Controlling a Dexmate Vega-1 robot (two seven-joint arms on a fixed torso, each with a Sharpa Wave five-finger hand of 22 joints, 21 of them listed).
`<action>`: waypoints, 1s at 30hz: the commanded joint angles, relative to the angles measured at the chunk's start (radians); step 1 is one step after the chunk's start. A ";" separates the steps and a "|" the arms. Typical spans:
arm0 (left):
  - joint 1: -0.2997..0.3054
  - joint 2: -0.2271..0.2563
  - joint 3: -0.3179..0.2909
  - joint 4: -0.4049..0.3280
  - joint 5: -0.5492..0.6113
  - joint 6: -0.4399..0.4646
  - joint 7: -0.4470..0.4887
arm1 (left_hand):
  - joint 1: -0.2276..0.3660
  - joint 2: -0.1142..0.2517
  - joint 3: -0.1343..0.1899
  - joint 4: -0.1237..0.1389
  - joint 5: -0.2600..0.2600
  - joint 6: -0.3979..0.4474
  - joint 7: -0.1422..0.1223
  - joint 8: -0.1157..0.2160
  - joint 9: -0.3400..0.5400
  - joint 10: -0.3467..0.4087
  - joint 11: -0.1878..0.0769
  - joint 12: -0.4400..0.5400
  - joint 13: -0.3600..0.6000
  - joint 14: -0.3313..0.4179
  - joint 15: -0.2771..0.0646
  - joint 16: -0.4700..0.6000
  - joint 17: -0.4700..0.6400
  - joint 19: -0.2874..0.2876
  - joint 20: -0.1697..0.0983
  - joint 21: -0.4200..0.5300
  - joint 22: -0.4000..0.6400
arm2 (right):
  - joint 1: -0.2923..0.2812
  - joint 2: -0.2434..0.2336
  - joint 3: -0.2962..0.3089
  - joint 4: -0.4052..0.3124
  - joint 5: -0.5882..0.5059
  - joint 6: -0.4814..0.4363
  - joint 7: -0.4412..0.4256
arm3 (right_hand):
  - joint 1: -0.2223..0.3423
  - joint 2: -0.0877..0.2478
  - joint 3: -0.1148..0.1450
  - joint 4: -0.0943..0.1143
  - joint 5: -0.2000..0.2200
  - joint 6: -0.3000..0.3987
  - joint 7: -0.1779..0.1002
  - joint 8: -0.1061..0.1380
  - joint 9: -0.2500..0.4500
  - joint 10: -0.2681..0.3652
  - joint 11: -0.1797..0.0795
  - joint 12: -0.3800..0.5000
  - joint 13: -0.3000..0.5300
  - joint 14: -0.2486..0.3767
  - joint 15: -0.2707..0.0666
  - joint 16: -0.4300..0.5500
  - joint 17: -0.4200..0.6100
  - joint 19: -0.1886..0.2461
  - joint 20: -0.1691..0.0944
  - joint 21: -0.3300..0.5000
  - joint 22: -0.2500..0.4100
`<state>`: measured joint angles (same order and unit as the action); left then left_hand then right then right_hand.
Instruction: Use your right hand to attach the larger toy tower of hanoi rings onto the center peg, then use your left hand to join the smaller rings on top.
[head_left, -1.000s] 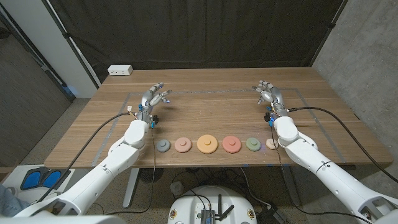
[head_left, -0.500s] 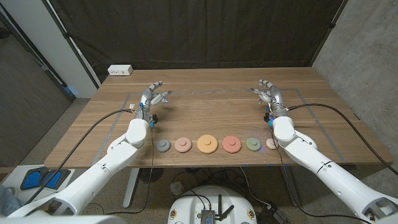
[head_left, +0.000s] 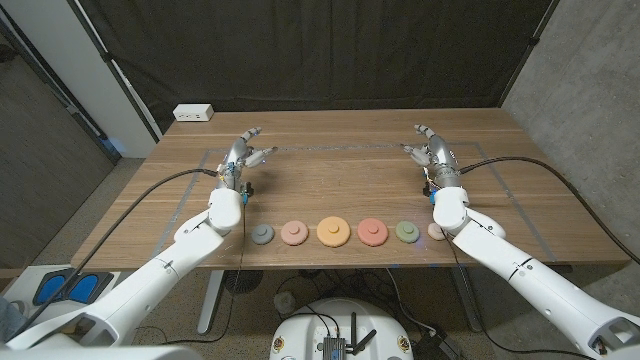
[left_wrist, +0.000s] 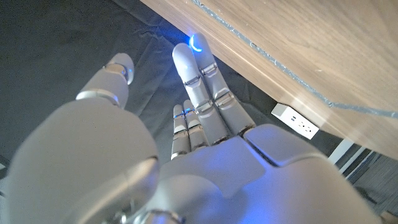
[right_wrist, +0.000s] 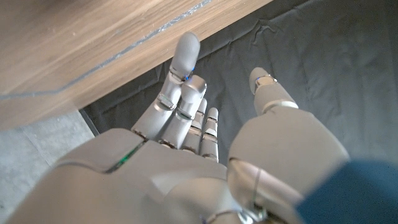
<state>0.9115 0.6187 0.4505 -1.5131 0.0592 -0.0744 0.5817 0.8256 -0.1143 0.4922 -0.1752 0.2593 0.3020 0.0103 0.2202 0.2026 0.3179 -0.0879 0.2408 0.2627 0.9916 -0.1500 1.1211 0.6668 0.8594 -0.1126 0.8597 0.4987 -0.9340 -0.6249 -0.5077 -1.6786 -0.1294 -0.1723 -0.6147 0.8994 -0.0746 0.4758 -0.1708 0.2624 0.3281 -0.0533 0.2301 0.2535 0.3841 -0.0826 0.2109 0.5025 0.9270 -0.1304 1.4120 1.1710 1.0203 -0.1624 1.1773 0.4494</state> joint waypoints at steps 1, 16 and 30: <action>-0.016 0.018 0.034 -0.019 0.127 0.085 0.069 | 0.012 0.004 -0.008 0.003 0.001 0.006 -0.008 0.005 0.001 0.005 -0.014 0.005 0.005 0.007 -0.066 0.007 -0.003 -0.006 -0.062 0.007 0.004 | 0.031 -0.012 -0.072 -0.029 -0.195 -0.159 -0.058 | 0.004 0.006 -0.002 0.004 -0.001 -0.005 0.003 -0.002 0.005 -0.005 -0.009 0.000 0.003 -0.002 -0.087 -0.003 0.001 -0.006 -0.053 0.002 -0.002; -0.023 0.049 0.080 -0.085 0.271 0.244 0.105 | 0.018 0.012 -0.026 0.008 0.001 0.014 -0.025 0.005 0.001 0.012 -0.027 0.004 0.010 0.008 -0.067 0.017 -0.015 -0.011 -0.064 0.021 0.006 | 0.050 -0.057 -0.123 -0.079 -0.324 -0.277 -0.001 | 0.018 0.010 -0.028 0.008 -0.016 -0.013 0.014 -0.003 0.005 -0.059 0.004 -0.012 0.012 -0.044 -0.087 -0.050 -0.050 -0.041 -0.052 0.002 -0.036; -0.004 0.105 0.091 -0.210 0.318 0.400 0.013 | 0.022 0.019 -0.050 0.011 0.002 0.050 -0.048 0.016 0.004 0.029 -0.046 0.005 0.015 0.006 -0.067 0.032 -0.028 -0.022 -0.063 0.036 0.009 | 0.053 -0.086 -0.140 -0.134 -0.374 -0.356 0.087 | 0.031 0.018 -0.051 0.010 -0.021 -0.002 -0.022 0.000 0.005 -0.035 -0.013 0.003 0.013 -0.057 -0.087 -0.065 -0.074 -0.062 -0.051 0.015 -0.058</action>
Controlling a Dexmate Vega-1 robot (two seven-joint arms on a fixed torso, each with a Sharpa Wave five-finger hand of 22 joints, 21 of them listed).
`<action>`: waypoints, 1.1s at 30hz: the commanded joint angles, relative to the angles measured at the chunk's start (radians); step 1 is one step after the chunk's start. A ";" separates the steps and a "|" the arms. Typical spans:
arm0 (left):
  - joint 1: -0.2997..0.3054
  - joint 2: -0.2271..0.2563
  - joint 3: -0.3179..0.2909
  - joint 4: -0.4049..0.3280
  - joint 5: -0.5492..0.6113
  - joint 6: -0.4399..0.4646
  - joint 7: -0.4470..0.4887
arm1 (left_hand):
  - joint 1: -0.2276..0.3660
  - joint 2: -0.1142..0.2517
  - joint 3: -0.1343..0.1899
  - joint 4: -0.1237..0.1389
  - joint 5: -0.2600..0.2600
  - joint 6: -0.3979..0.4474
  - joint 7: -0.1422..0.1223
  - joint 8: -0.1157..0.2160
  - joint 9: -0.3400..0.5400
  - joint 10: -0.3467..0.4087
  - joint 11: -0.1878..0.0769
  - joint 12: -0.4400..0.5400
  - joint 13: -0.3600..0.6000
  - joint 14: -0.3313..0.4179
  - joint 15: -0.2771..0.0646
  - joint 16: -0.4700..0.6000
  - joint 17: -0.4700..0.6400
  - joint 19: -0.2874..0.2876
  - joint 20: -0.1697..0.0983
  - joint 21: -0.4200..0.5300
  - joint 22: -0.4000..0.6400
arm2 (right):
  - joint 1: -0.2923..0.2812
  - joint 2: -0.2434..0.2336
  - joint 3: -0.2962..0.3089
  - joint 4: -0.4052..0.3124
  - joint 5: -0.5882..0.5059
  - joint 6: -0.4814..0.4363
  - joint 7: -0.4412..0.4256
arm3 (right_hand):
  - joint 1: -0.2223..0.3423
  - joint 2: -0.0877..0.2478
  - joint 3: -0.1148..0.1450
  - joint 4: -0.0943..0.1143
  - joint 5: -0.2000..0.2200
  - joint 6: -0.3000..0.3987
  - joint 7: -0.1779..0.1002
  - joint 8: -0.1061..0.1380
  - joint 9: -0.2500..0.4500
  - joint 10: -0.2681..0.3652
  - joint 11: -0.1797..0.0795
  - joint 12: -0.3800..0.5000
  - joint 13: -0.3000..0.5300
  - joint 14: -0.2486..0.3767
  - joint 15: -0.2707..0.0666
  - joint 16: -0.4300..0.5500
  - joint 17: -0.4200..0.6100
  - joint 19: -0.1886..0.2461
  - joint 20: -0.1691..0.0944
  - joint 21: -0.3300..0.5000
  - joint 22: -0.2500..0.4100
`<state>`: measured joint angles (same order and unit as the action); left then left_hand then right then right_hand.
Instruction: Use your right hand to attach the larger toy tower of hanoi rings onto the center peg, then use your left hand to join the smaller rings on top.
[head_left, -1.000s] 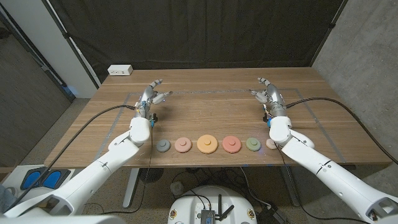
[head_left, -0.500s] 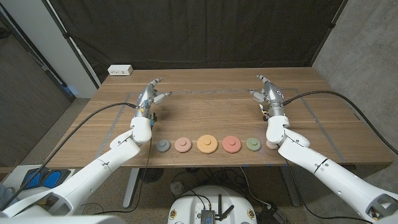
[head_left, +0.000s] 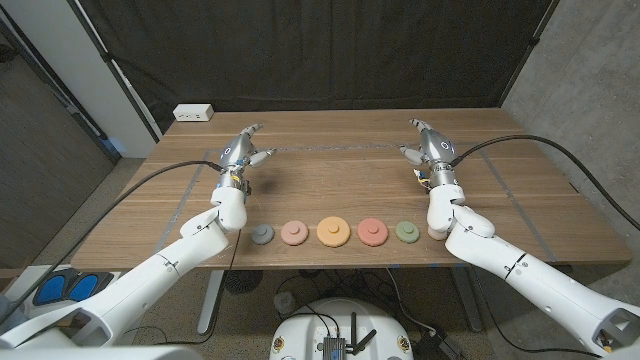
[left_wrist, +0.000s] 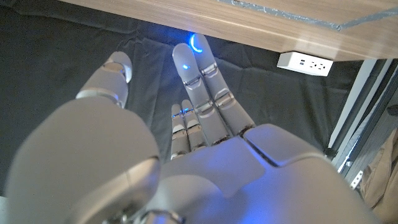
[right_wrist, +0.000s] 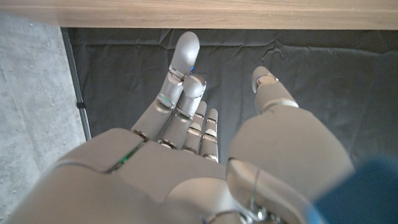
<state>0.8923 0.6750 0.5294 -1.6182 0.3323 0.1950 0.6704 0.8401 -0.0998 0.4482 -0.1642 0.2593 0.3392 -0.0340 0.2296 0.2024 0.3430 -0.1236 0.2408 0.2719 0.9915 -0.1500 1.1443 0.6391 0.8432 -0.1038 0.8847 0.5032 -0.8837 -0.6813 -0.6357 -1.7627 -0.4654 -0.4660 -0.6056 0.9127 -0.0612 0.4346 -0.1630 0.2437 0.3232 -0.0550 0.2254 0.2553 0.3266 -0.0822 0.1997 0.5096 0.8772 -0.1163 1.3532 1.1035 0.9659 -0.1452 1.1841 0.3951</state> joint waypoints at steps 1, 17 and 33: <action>0.016 0.054 0.012 -0.117 0.046 0.145 -0.088 | 0.008 0.005 -0.007 0.000 0.002 0.014 -0.004 0.007 0.004 0.005 -0.011 0.005 0.006 0.005 -0.067 0.009 -0.002 -0.007 -0.071 0.012 0.004 | 0.002 -0.033 -0.009 -0.056 -0.033 -0.065 0.090 | 0.017 0.006 -0.013 0.003 -0.002 0.004 -0.031 0.006 0.005 0.026 -0.016 0.016 0.008 -0.015 -0.101 -0.012 -0.014 -0.012 -0.069 0.010 -0.006; -0.022 0.112 0.043 -0.222 0.055 0.289 -0.280 | 0.013 0.013 -0.023 0.001 0.005 0.023 0.007 0.007 0.007 0.029 -0.010 0.010 0.012 -0.002 -0.067 0.019 -0.012 -0.017 -0.065 0.025 0.005 | 0.016 -0.083 -0.007 -0.155 -0.005 -0.168 0.267 | 0.044 0.012 -0.030 -0.003 0.010 0.007 0.004 0.012 0.018 -0.001 -0.009 0.009 0.024 -0.043 -0.101 -0.026 -0.044 -0.047 -0.069 0.022 -0.025; -0.077 0.148 0.077 -0.284 0.059 0.401 -0.434 | 0.017 0.020 -0.042 0.002 0.007 0.047 0.013 0.012 0.009 0.062 -0.015 0.021 0.022 -0.011 -0.067 0.031 -0.024 -0.025 -0.068 0.040 0.005 | 0.065 -0.127 -0.029 -0.206 0.020 -0.248 0.417 | 0.074 0.026 -0.049 0.001 0.041 0.004 0.037 0.017 0.034 0.002 0.010 0.019 0.046 -0.029 -0.101 -0.010 -0.054 -0.051 -0.068 0.067 -0.040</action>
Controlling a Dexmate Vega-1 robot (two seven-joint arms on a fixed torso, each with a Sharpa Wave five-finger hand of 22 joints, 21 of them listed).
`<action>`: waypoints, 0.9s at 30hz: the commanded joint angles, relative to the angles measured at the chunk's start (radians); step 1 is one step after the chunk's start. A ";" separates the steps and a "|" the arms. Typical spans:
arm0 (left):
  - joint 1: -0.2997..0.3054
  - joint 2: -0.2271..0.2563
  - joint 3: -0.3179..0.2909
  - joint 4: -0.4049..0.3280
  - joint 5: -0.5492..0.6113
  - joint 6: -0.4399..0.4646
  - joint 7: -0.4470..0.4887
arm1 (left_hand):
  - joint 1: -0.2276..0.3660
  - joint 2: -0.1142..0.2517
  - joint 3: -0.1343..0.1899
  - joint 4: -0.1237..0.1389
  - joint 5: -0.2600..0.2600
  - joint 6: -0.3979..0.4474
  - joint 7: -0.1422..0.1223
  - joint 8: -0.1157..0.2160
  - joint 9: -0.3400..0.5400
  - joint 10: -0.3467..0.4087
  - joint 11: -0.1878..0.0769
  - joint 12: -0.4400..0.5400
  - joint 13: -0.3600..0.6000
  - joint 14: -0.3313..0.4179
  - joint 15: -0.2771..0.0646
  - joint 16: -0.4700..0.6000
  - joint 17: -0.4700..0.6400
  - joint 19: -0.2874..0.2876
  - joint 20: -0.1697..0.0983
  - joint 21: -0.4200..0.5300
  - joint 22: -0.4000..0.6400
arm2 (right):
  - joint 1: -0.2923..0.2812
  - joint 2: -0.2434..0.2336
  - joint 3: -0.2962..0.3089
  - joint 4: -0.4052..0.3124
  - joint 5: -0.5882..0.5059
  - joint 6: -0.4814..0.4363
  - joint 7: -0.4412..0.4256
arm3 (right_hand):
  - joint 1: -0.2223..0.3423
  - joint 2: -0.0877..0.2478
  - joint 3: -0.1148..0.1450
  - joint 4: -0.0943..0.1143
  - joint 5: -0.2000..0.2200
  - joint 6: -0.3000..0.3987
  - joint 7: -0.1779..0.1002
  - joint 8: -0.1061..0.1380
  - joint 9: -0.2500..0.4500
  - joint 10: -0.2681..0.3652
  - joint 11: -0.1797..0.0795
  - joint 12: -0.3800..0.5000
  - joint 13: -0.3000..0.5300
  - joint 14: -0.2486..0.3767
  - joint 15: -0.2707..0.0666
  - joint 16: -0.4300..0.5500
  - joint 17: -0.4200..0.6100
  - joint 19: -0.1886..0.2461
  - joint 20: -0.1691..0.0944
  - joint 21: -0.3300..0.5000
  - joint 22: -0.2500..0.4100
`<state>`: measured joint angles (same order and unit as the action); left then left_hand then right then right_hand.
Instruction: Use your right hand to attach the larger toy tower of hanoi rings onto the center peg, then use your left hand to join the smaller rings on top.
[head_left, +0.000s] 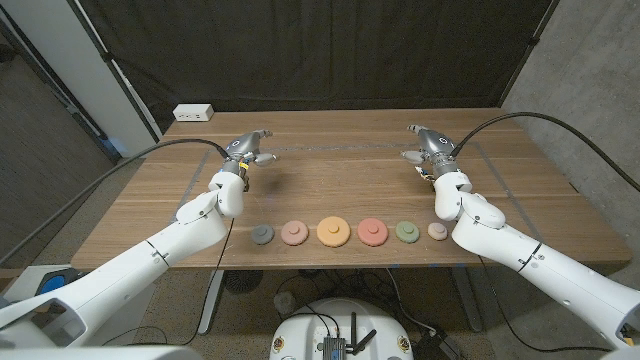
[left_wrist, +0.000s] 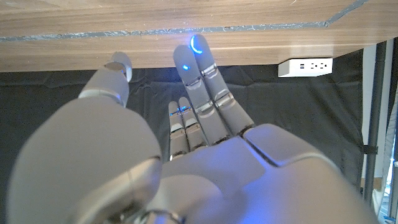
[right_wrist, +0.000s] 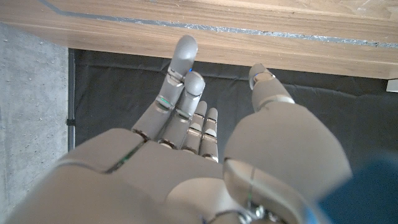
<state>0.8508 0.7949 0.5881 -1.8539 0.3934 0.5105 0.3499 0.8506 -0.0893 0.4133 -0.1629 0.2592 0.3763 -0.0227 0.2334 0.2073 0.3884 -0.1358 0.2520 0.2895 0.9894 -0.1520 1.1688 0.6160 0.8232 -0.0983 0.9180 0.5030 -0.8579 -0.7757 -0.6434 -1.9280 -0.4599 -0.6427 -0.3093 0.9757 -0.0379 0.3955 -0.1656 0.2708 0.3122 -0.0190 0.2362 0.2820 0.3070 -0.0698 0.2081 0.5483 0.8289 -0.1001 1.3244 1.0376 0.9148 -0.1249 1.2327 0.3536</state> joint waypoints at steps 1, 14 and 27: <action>-0.042 0.031 0.023 -0.053 0.000 0.097 -0.127 | 0.007 0.010 -0.008 0.001 0.007 0.010 0.002 0.008 0.005 0.018 -0.002 0.010 0.005 -0.010 -0.065 0.006 -0.002 -0.006 -0.073 0.008 0.006 | 0.047 -0.037 -0.026 -0.045 0.015 -0.083 0.138 | 0.011 0.004 -0.011 0.005 0.015 0.017 0.001 0.007 0.008 0.023 -0.002 0.012 0.009 0.024 -0.117 0.022 0.016 -0.001 -0.088 0.019 0.000; -0.079 0.037 0.062 -0.068 0.000 0.151 -0.197 | 0.006 0.014 -0.021 0.003 0.009 0.009 0.008 0.003 0.005 0.012 0.005 0.007 0.014 -0.015 -0.065 0.019 -0.006 -0.014 -0.073 0.018 0.005 | 0.074 -0.068 -0.050 -0.065 0.029 -0.124 0.202 | 0.006 0.003 -0.023 0.006 0.026 0.009 -0.005 0.002 0.007 0.025 -0.002 0.011 0.018 0.021 -0.117 0.022 0.021 -0.012 -0.088 0.039 -0.007; -0.013 0.024 0.010 -0.075 -0.056 0.051 -0.088 | 0.012 0.021 -0.032 0.002 0.011 0.026 0.009 0.006 0.006 0.030 0.011 0.012 0.023 -0.008 -0.066 0.039 -0.006 -0.004 -0.079 0.036 0.004 | 0.060 -0.137 -0.028 -0.120 0.075 -0.151 0.249 | 0.001 0.001 -0.033 0.008 0.029 0.009 -0.009 0.002 0.009 0.018 -0.001 0.007 0.025 0.008 -0.117 0.013 0.011 -0.024 -0.088 0.048 -0.017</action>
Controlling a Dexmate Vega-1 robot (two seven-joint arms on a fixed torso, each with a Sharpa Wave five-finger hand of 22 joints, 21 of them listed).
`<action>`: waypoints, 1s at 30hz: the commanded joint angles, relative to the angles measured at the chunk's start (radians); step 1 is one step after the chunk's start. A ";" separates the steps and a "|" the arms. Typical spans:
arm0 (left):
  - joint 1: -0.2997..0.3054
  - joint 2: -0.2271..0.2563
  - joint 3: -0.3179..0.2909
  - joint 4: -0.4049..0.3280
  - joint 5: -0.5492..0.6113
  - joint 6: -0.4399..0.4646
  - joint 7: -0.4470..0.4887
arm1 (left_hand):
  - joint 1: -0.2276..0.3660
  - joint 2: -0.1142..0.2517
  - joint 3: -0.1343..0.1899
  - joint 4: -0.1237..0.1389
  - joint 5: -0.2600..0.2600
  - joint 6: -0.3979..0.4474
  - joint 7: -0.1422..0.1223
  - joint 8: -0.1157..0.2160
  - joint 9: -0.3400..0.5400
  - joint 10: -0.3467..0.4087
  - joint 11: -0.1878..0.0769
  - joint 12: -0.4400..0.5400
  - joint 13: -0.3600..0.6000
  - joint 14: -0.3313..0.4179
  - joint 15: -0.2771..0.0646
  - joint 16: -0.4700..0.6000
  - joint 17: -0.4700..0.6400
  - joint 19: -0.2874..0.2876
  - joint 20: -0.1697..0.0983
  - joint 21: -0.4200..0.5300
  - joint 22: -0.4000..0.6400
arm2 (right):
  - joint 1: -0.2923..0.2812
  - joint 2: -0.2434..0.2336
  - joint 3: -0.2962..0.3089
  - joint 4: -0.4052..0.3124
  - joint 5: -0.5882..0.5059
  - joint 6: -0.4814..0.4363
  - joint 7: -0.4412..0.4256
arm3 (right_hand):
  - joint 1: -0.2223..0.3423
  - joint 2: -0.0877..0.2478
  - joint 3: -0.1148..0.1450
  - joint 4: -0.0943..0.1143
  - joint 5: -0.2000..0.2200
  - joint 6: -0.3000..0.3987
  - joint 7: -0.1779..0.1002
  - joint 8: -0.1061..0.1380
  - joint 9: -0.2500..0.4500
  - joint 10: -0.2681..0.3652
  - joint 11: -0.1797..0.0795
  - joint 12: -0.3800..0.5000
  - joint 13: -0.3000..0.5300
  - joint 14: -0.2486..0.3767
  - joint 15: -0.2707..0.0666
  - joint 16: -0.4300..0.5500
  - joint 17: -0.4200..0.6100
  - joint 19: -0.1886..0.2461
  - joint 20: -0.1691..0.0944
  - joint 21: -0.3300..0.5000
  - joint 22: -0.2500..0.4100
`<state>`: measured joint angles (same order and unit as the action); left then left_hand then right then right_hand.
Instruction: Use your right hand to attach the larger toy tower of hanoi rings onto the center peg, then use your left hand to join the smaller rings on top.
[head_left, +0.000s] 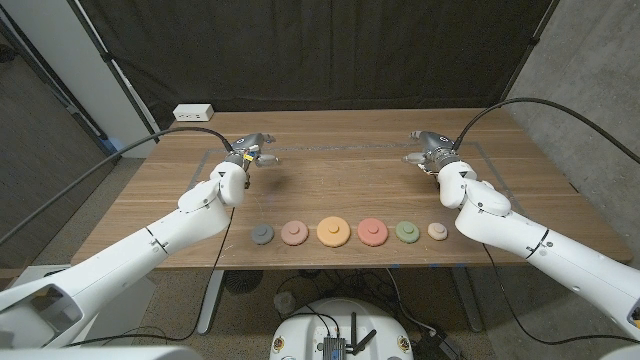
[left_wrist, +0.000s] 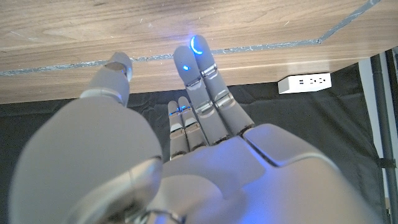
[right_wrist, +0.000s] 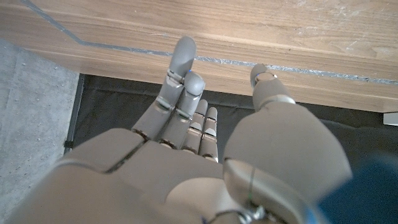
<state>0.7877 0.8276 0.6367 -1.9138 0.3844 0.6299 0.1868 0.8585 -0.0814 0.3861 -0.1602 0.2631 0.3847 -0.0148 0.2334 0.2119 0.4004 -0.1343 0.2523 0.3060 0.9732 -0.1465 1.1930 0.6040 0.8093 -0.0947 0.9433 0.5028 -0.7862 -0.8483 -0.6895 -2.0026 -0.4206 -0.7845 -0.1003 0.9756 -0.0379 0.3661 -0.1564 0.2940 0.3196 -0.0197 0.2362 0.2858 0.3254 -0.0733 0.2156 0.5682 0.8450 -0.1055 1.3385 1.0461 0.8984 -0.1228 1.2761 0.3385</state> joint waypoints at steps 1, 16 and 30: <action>0.056 -0.011 -0.040 -0.021 -0.046 -0.064 0.081 | 0.005 0.014 -0.006 -0.001 0.007 0.019 0.000 0.006 0.001 0.022 0.001 0.013 0.007 0.008 -0.071 0.016 0.005 0.009 -0.083 0.012 0.004 | -0.015 -0.073 0.020 -0.048 0.039 -0.006 0.042 | 0.001 0.001 -0.004 -0.002 0.006 0.002 -0.008 0.002 0.005 -0.001 0.003 0.000 0.005 -0.010 -0.112 -0.002 0.001 -0.008 -0.090 0.005 -0.002; 0.072 -0.018 -0.048 -0.037 -0.068 -0.056 0.090 | 0.010 0.015 -0.017 -0.002 0.008 0.028 0.000 0.006 0.002 0.031 0.000 0.013 0.015 0.011 -0.071 0.029 -0.002 0.008 -0.085 0.025 0.003 | -0.144 -0.126 0.082 -0.161 0.074 -0.013 -0.043 | 0.004 0.002 -0.016 -0.003 0.011 0.005 -0.008 0.003 0.007 0.002 0.005 0.000 0.013 -0.020 -0.112 -0.004 -0.005 -0.023 -0.090 0.021 -0.014; 0.081 0.009 -0.068 -0.024 -0.082 -0.079 0.105 | 0.010 0.017 -0.029 0.000 0.009 0.031 -0.001 0.003 0.002 0.033 -0.002 0.010 0.021 0.012 -0.071 0.039 -0.013 0.009 -0.086 0.039 0.001 | -0.238 -0.184 0.117 -0.262 0.101 -0.038 -0.059 | 0.007 0.003 -0.027 -0.002 0.014 -0.008 -0.015 -0.003 0.009 0.000 -0.011 -0.001 0.020 -0.027 -0.111 -0.005 -0.015 -0.034 -0.090 0.036 -0.026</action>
<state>0.8628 0.8245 0.5801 -1.9436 0.3081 0.5657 0.2742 0.8680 -0.0718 0.3626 -0.1615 0.2631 0.4067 -0.0156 0.2333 0.2118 0.4255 -0.1339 0.2593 0.3229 0.9809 -0.1465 1.2256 0.5882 0.8095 -0.0947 0.9765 0.5010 -0.9391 -0.9868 -0.6113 -2.1833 -0.3496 -0.8073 -0.1342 0.9755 -0.0379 0.3415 -0.1588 0.3035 0.3160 -0.0305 0.2362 0.2903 0.3253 -0.0733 0.2156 0.5856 0.8183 -0.0965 1.3307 1.0277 0.8707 -0.1153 1.3057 0.3117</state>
